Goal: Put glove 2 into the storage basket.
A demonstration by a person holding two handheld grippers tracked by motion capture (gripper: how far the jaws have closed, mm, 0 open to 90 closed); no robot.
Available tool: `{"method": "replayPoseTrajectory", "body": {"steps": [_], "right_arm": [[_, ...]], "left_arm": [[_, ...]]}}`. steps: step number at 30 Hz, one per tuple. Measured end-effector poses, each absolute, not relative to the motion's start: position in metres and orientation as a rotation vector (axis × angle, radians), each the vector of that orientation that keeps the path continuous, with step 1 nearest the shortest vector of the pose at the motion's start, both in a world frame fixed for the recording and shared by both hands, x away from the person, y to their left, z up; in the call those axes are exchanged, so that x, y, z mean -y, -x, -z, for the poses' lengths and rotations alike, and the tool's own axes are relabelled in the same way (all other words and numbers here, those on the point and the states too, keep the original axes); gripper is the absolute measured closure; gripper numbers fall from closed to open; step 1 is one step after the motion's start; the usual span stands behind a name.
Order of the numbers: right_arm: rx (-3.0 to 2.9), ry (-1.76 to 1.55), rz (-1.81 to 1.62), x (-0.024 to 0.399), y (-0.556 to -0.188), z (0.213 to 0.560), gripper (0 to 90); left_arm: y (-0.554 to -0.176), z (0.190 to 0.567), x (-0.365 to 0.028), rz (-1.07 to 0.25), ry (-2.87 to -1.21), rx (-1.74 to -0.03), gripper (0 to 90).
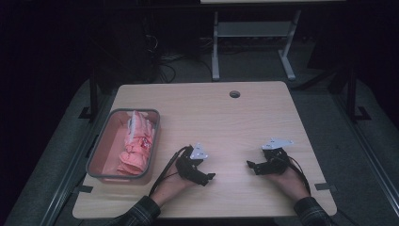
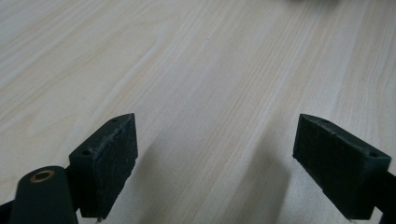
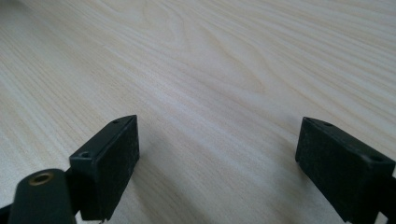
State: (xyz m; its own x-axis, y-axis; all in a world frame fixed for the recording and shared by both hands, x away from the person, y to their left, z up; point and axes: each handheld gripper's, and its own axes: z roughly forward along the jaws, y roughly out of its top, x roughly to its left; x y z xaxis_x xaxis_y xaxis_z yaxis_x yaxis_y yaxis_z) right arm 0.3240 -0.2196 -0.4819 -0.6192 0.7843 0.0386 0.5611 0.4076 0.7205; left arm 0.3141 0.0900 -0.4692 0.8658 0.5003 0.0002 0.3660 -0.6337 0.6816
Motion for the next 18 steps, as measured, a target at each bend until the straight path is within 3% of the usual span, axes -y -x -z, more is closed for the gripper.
{"method": "replayPoseTrajectory", "body": {"steps": [18], "right_arm": [[-2.362,-1.166,-1.033,0.2193,-0.3241,0.4819,12.8]], "left_arm": [[-0.3134,0.4787,-0.0908,-0.238,-2.277,-0.579,12.5]]}}
